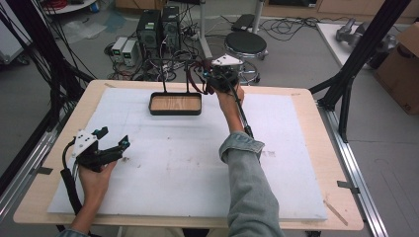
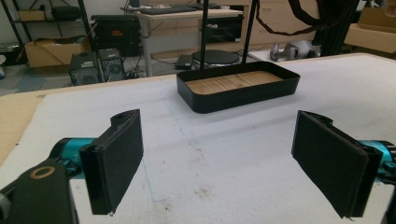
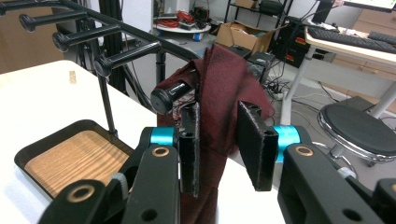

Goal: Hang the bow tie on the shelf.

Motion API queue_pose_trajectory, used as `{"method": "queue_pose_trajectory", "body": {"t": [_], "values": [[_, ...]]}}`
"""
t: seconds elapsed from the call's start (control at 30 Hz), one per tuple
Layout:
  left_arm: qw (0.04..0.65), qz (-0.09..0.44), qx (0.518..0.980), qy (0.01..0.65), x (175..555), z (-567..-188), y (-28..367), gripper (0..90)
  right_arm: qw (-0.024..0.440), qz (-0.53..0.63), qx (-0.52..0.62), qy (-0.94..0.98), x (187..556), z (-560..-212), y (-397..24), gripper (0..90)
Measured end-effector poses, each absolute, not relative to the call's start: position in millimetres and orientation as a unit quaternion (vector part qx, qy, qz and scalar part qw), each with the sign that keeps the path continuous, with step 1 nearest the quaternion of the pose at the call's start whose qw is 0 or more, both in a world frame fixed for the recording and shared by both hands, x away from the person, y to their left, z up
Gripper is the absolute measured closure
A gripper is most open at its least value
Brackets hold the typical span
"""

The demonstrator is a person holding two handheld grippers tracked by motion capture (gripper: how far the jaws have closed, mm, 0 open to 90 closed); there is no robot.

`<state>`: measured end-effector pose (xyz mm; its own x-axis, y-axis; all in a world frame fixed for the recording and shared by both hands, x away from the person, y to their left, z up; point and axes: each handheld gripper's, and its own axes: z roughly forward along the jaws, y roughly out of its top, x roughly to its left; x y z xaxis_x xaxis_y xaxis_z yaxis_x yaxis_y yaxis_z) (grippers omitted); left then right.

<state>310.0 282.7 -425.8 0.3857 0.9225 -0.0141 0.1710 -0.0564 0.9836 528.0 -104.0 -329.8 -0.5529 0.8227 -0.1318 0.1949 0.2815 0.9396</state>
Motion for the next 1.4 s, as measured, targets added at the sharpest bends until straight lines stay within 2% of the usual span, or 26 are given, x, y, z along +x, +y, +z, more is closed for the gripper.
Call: {"method": "queue_pose_trajectory", "body": {"t": [0.77, 0.9, 1.13, 1.4], "values": [[0.535, 0.351, 0.637, 0.430, 310.1, -425.9, 282.1, 16.9, 0.332, 0.506, 0.353, 0.714, 518.9, -315.8, -119.6, 61.2], [0.536, 0.351, 0.637, 0.429, 310.4, -426.0, 281.8, 16.9, 0.335, 0.512, 0.352, 0.708, 515.8, -310.9, -124.0, 57.9], [0.535, 0.352, 0.637, 0.428, 310.8, -425.9, 280.7, 16.9, 0.339, 0.529, 0.353, 0.693, 505.5, -297.0, -136.2, 44.8], [0.536, 0.350, 0.639, 0.427, 313.2, -425.9, 278.3, 16.9, 0.353, 0.541, 0.335, 0.686, 484.3, -272.9, -157.5, 40.3]]}}
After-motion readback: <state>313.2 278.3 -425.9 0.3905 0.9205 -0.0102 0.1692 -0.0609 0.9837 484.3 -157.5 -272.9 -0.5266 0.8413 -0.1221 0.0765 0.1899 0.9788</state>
